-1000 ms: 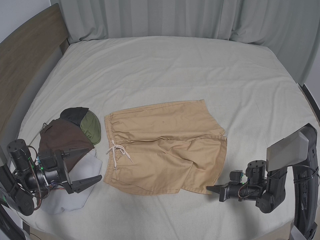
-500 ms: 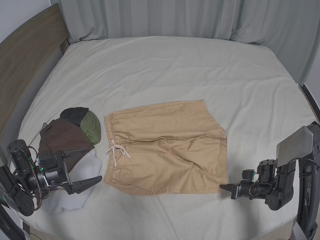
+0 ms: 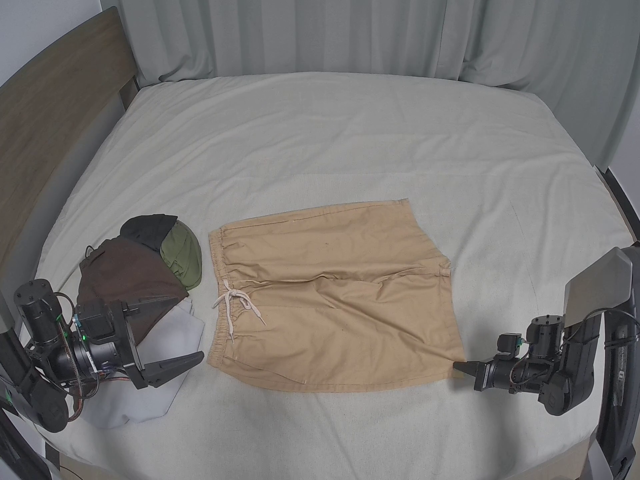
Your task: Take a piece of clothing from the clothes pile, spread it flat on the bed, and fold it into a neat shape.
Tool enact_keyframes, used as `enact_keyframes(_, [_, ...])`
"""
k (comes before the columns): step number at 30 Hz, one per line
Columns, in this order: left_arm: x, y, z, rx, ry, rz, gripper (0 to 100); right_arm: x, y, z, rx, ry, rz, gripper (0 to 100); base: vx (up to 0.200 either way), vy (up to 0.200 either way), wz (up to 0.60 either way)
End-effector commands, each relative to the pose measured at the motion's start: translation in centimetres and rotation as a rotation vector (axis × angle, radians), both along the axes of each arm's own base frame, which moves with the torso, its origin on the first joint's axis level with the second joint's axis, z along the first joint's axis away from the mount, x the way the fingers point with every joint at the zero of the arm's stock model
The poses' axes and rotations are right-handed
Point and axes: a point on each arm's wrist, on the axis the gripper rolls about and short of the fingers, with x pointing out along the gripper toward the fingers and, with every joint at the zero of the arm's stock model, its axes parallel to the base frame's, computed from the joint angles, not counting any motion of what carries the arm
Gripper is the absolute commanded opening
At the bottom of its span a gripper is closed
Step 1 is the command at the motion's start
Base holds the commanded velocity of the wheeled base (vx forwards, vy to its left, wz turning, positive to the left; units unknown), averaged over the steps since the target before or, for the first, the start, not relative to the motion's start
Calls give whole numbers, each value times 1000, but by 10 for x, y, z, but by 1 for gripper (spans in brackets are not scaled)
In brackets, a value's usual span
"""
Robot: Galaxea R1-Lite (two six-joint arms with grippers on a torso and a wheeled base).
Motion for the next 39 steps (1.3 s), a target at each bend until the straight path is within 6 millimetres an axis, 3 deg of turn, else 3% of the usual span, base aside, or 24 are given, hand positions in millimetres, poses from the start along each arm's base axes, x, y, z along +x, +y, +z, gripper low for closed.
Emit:
enact_keyframes(1, [0,0,0,0,1,1,100,-1,-2,2,1,0,-7,0,0,0,0])
enact_keyframes(14, [0,0,-2,0,8,0,100,-1,-2,2,-8,-8,1,0,0,0,0])
enact_keyframes(15, [0,0,-1,0,7,0,100,-1,-2,2,-15,-15,11,100,0,0,0])
enact_keyframes(18, [0,0,-2,0,8,0,100,5,-2,5,-17,-54,20,100,0,0,0])
enact_keyframes(22, [0,-1,-2,1,8,-4,100,6,-4,23,-4,-114,25,100,0,0,0])
enact_keyframes(24, [-3,-7,3,-1,-12,-31,100,2,-4,53,60,-207,120,100,0,0,0])
enact_keyframes(28, [3,-1,-7,-6,37,-6,100,-3,0,75,88,-274,181,100,0,0,0])
enact_keyframes(32, [10,8,-23,-13,108,31,100,-7,7,80,99,-289,225,100,0,0,0])
enact_keyframes(39, [11,9,-34,-19,168,39,100,-8,16,78,97,-287,262,100,0,0,0])
